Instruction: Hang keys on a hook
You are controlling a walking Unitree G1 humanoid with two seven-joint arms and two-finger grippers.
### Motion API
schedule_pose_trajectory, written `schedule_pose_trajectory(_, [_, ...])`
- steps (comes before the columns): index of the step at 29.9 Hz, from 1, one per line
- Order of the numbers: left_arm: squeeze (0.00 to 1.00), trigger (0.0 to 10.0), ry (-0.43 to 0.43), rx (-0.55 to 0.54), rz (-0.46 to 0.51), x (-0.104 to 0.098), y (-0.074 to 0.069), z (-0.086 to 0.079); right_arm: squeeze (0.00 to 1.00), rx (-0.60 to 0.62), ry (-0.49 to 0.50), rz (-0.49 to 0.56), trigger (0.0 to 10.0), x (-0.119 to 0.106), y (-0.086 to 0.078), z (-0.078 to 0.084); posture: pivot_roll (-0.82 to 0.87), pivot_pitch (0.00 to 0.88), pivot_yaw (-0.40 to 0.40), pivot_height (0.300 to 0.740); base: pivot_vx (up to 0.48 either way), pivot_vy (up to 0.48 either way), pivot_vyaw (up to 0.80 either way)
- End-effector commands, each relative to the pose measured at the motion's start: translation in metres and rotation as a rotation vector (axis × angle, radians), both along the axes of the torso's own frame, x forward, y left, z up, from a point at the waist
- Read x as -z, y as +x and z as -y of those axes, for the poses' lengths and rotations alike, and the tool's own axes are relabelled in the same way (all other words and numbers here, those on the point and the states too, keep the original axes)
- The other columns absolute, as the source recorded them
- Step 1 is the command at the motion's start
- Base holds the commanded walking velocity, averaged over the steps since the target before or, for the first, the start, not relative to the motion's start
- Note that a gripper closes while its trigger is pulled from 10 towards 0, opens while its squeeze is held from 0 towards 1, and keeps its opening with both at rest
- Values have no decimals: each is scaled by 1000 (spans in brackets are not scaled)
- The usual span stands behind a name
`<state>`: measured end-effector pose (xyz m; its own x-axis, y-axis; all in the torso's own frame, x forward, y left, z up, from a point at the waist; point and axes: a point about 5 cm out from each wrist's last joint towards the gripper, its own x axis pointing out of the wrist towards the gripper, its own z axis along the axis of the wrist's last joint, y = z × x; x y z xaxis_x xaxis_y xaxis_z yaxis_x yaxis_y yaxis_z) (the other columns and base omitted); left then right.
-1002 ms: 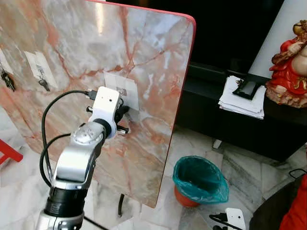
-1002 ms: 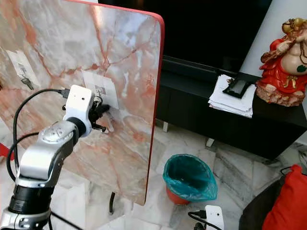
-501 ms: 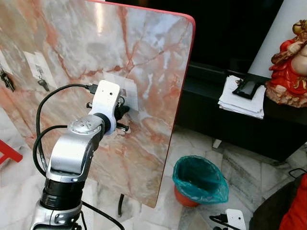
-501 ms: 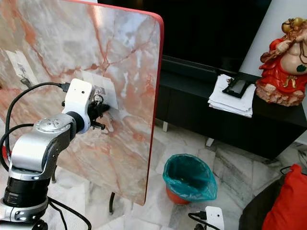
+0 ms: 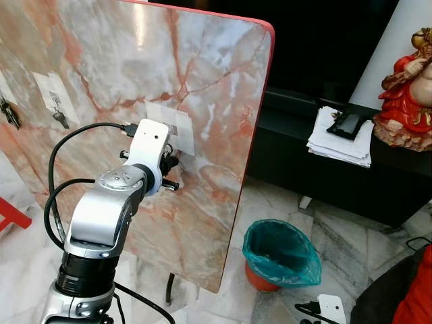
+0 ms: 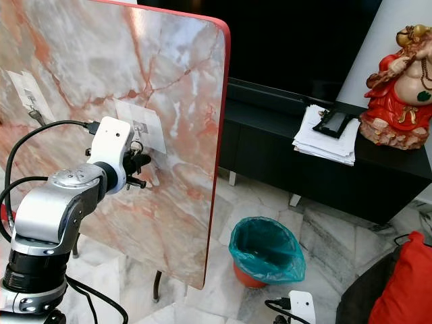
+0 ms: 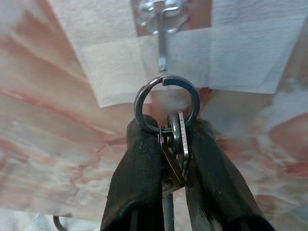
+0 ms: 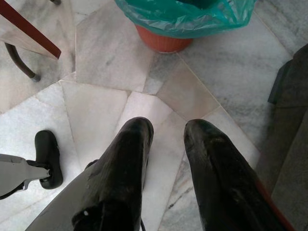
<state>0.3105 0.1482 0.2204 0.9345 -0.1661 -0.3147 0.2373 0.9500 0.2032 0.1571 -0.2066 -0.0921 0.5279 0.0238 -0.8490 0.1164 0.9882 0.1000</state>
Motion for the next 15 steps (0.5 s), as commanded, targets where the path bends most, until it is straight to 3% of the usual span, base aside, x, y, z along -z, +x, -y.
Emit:
schedule_pose_trajectory(1, [0, 10000, 8, -23, 8, -2, -2, -2, 0, 14, -8, -2, 10000, 0, -2, 5, 15, 0, -91, 740, 0, 0, 0])
schedule_pose_trajectory(15, [0, 10000, 37, -24, -10, 10, -6, 1, 0, 10, -10, -3, 10000, 0, -2, 5, 13, 0, -91, 740, 0, 0, 0])
